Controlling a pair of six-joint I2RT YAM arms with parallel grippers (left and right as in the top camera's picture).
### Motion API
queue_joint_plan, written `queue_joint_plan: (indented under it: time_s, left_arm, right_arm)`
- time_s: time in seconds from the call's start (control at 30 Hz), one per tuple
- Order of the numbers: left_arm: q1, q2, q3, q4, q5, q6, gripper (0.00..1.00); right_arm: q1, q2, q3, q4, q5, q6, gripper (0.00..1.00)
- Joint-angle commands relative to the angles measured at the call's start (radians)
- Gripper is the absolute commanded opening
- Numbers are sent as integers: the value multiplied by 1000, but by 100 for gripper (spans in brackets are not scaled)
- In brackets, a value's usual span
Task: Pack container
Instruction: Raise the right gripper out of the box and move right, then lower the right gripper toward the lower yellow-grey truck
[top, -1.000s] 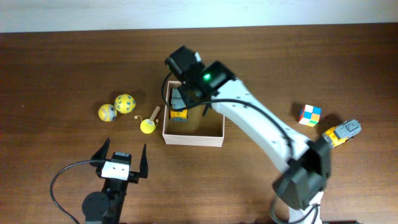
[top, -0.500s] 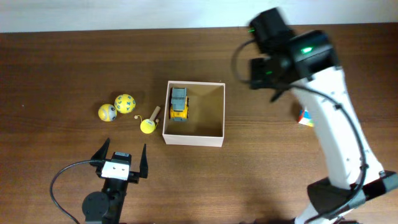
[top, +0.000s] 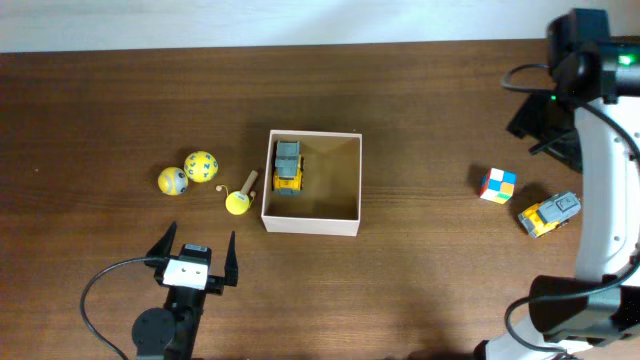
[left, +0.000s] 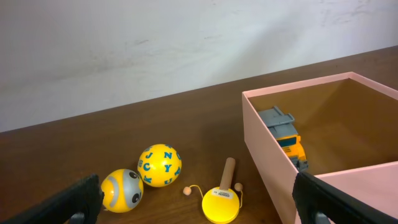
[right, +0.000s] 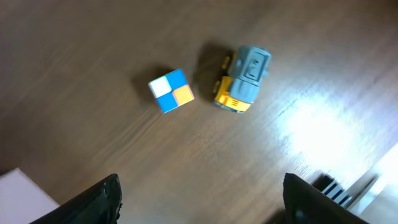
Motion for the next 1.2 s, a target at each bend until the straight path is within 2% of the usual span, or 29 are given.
queue_joint_plan:
  time_s: [0.0, 0.23, 0.43, 0.53, 0.9, 1.17]
  left_arm:
    - [3, -8, -8, 2, -4, 13, 99]
    - [3, -8, -8, 2, -4, 13, 99]
    - [3, -8, -8, 2, -4, 13, 99]
    - [3, -8, -8, 2, -4, 13, 99]
    - [3, -8, -8, 2, -4, 13, 99]
    - [3, -8, -8, 2, -4, 13, 99]
  right_arm:
    - [-52, -21, -84, 26, -17, 113, 77]
    - [-152, -21, -344, 154, -22, 256, 78]
    - [-225, -21, -527, 296, -84, 253, 78]
    - [-249, -21, -586, 360, -123, 198, 78]
    - [-310, -21, -638, 496, -133, 60, 78]
    - [-332, -21, -663, 590, -130, 40, 79]
